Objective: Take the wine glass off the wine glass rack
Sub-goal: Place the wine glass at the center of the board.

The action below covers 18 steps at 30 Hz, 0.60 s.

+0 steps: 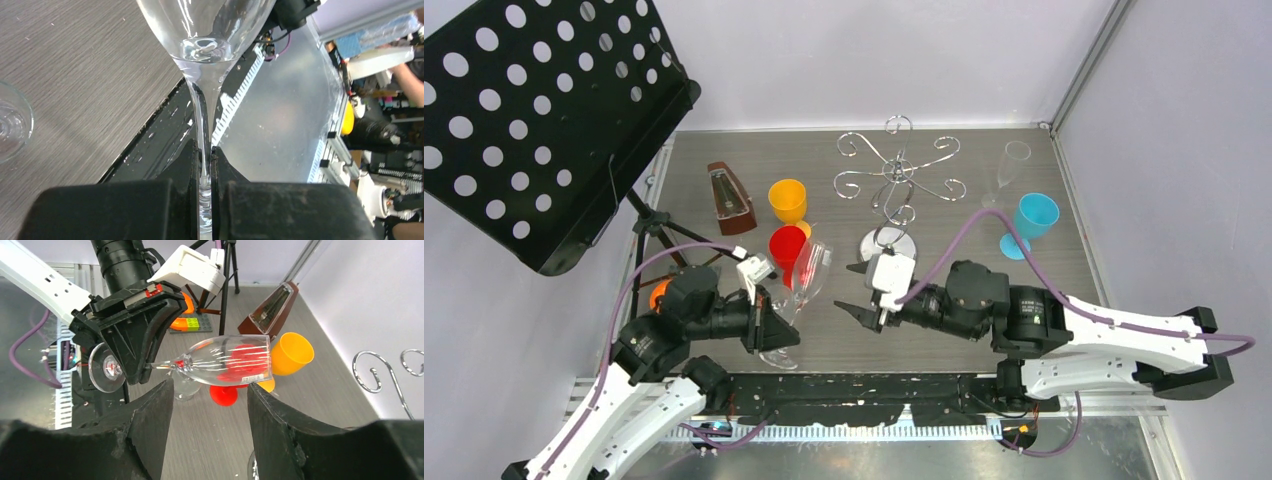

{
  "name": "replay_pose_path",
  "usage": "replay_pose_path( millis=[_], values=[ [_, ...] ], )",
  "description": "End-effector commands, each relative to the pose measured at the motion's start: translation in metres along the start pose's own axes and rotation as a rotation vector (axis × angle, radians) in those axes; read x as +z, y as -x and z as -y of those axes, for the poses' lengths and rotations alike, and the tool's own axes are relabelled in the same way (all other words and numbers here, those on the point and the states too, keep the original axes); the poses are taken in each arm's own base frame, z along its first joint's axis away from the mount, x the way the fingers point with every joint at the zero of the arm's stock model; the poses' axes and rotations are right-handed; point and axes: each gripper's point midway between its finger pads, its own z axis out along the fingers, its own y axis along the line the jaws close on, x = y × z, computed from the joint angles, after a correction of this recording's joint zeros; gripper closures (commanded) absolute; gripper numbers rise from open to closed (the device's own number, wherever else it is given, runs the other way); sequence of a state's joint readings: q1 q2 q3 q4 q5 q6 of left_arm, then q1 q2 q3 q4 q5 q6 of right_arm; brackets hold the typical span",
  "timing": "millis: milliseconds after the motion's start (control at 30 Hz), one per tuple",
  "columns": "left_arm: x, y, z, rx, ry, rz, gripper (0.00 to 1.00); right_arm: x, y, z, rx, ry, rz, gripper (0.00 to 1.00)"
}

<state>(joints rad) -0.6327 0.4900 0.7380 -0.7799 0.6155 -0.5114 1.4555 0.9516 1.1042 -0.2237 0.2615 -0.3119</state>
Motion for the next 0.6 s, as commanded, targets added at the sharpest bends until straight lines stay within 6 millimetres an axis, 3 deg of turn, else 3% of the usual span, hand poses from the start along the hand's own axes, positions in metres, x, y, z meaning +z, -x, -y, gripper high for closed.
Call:
replay_pose_path(
  millis=[0,67,333,567],
  values=[
    [-0.014,0.003,0.016,0.16,-0.057,-0.007,1.0,-0.004,0.015,-0.002,0.105,0.106,-0.016,0.38],
    [-0.015,0.0,0.016,0.176,-0.061,-0.02,1.0,-0.006,0.02,-0.01,0.106,0.194,-0.004,0.38],
    [-0.022,-0.008,0.019,0.256,-0.085,-0.042,1.0,-0.019,0.026,-0.004,0.111,0.358,0.013,0.37],
    [-0.029,-0.014,0.032,0.338,-0.144,-0.028,1.0,-0.013,0.018,-0.006,0.137,0.46,-0.039,0.37]
  ],
)
